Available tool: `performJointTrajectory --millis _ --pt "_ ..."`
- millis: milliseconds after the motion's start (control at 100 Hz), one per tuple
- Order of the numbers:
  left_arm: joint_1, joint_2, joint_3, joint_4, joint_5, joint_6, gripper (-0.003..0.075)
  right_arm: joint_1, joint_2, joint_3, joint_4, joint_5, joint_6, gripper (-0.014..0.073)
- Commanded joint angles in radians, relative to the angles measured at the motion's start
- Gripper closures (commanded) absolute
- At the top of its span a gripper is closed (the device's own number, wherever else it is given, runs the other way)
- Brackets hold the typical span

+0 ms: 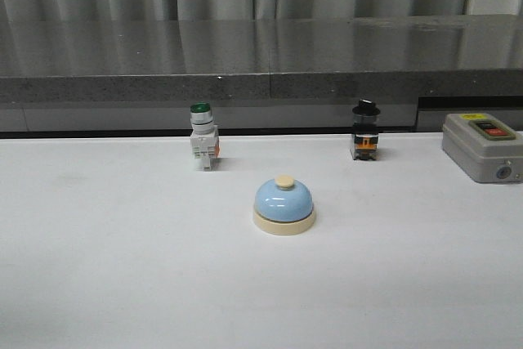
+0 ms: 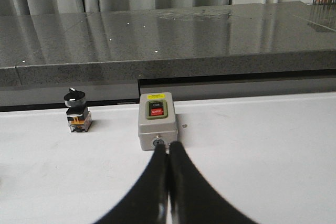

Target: Place and press bell with both arms

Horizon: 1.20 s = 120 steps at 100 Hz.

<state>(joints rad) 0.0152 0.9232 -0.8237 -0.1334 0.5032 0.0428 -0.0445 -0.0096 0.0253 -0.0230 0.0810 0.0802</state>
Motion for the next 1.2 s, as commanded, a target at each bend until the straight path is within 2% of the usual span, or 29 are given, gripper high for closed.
performJointTrajectory --millis 0,540,1190 --pt "0.002 -0.071 0.018 -0.017 -0.109 -0.009 0.0741 -0.007 -0.020 -0.014 0.003 -0.081 0.003 0.0655" --pt "0.002 -0.472 0.311 -0.059 -0.221 -0.009 0.0741 -0.007 -0.020 -0.014 0.003 -0.081 0.003 0.0655" --pt "0.002 -0.705 0.486 -0.083 -0.223 0.000 0.0741 -0.007 -0.020 -0.014 0.003 -0.081 0.003 0.0655"
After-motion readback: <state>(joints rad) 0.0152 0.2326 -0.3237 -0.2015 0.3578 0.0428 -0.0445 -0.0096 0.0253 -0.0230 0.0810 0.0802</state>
